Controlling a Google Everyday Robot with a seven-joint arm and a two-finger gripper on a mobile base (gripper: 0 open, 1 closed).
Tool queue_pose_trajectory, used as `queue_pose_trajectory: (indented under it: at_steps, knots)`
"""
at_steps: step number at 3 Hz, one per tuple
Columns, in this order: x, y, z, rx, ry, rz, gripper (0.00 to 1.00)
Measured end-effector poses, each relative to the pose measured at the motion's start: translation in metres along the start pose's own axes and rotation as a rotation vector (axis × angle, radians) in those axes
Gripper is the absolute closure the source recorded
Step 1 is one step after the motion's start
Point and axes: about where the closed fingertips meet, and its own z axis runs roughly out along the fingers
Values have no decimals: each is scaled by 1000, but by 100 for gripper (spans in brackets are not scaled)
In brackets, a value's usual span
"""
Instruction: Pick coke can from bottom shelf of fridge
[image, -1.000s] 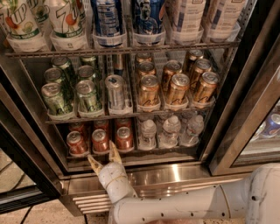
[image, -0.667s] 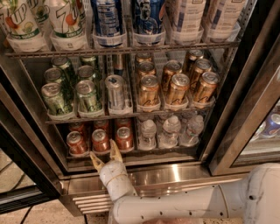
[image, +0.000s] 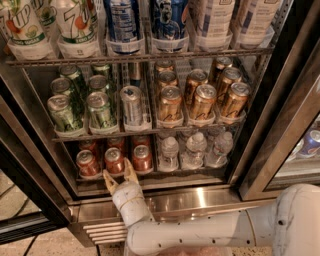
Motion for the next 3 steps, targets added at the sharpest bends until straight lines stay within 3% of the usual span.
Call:
queue_pose_trajectory:
  at_steps: [3]
  knots:
    - [2,-9,27,57,-1,-6,46]
